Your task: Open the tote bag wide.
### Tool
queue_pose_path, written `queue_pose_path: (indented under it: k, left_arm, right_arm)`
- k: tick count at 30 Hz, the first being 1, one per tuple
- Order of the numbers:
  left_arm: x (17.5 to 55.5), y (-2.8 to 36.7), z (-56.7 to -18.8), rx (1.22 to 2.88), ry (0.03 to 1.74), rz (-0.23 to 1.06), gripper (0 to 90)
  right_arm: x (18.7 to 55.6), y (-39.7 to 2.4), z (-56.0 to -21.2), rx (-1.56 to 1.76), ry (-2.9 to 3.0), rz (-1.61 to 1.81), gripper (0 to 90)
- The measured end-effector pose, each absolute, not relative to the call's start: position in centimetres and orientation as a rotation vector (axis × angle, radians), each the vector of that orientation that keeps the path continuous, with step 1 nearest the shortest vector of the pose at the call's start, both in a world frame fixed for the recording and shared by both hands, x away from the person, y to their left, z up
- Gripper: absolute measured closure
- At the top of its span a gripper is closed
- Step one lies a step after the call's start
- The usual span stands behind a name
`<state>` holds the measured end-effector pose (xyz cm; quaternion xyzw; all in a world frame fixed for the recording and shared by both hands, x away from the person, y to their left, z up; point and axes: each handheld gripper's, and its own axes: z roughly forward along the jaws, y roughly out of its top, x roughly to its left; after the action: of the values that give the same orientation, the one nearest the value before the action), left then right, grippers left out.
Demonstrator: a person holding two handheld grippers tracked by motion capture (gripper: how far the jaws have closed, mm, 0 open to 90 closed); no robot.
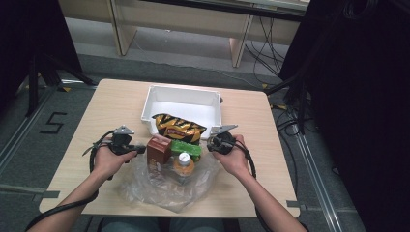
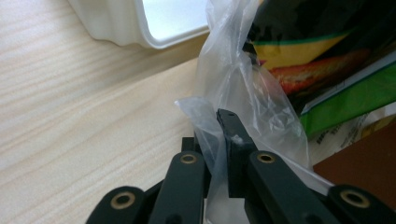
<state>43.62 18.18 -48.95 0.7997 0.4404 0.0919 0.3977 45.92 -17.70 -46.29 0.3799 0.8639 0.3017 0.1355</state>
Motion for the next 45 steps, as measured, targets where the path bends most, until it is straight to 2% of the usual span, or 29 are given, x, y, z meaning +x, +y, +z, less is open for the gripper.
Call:
queue_pose_path:
  k: [7,11,15,21,31,34,39,42,45]
  left_arm:
    - [43.1,18.0,-49.1,2.069,1.101,0.246,84.9]
    - [42.9,18.1,-48.9,2.068,1.101,0.267,81.7]
    - [42.7,18.4,-48.0,2.037,1.098,0.294,78.0]
    - [42.2,18.8,-47.0,1.988,1.094,0.329,73.4]
    - [41.8,19.6,-44.7,1.891,1.075,0.396,62.3]
    - [41.3,20.3,-43.6,1.836,1.067,0.425,53.8]
    - [40.7,21.3,-43.0,1.781,1.087,0.437,46.3]
    - [39.9,22.2,-42.7,1.726,1.113,0.428,38.8]
    - [38.9,22.8,-42.8,1.703,1.116,0.438,38.1]
  right_arm:
    - [45.5,-17.5,-46.5,1.093,2.525,0.862,86.4]
    - [45.3,-17.6,-46.2,1.085,2.528,0.862,80.9]
    - [44.8,-18.0,-44.8,1.096,2.457,0.954,67.6]
    - [44.3,-18.6,-42.8,1.072,2.416,1.027,60.4]
    - [43.4,-19.3,-39.5,1.0,2.313,1.181,52.1]
    - [43.4,-19.8,-38.2,0.966,2.256,1.276,48.9]
    - [43.3,-19.9,-37.7,0.961,2.222,1.329,46.4]
    - [43.5,-20.1,-37.1,0.943,2.181,1.353,42.3]
    - [43.6,-20.3,-36.5,0.925,2.158,1.389,43.7]
